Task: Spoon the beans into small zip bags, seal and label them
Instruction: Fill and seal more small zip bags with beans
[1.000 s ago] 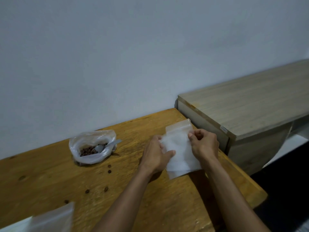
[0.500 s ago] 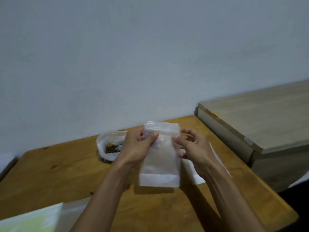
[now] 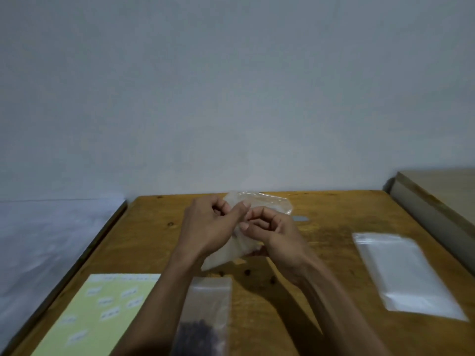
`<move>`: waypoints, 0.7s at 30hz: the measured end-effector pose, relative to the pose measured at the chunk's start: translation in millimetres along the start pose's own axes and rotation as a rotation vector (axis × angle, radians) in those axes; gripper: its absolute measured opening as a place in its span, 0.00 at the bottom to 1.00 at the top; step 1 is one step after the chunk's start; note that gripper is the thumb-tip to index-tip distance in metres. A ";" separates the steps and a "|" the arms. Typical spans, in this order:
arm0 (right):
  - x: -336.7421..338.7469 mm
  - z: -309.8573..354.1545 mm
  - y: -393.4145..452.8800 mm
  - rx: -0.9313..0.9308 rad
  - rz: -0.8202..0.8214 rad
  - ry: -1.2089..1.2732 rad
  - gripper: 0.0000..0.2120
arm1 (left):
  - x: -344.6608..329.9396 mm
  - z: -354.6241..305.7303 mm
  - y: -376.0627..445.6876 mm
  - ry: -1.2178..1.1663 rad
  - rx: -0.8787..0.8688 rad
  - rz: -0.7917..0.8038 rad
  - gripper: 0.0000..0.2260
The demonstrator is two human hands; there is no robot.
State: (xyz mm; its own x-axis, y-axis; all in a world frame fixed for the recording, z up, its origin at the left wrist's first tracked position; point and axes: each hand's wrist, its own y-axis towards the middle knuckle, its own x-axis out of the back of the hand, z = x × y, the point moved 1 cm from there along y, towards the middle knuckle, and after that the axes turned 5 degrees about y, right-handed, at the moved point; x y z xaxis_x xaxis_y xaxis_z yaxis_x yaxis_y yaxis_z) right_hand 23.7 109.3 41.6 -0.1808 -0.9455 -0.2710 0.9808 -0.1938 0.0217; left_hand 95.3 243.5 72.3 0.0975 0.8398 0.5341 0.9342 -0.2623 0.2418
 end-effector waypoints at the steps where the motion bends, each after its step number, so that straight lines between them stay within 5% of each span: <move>1: -3.6 -1.0 1.0 -0.016 0.007 0.033 0.05 | 3.0 2.6 0.9 -0.077 0.023 0.017 0.22; 5: -6.4 -0.5 4.5 -0.059 0.004 0.092 0.19 | 9.0 9.6 1.5 -0.254 0.048 0.156 0.18; 10: -1.1 -0.3 6.2 -0.051 -0.007 0.034 0.10 | 7.8 9.5 0.0 -0.196 0.016 0.208 0.13; 16: -4.0 7.3 2.5 0.247 -0.087 -0.675 0.08 | -0.4 0.8 -3.5 -0.009 -0.048 0.137 0.13; 21: -1.2 9.0 5.2 0.309 -0.151 -0.700 0.09 | 0.3 -14.3 -10.0 0.218 -0.140 0.130 0.22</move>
State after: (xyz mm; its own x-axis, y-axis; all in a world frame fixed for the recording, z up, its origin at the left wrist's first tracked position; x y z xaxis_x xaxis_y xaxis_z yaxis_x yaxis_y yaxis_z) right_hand 28.4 107.1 50.8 -0.4160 -0.8281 0.3757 0.8954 -0.3008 0.3283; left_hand 81.1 239.5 81.7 0.1226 0.6768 0.7258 0.8609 -0.4365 0.2615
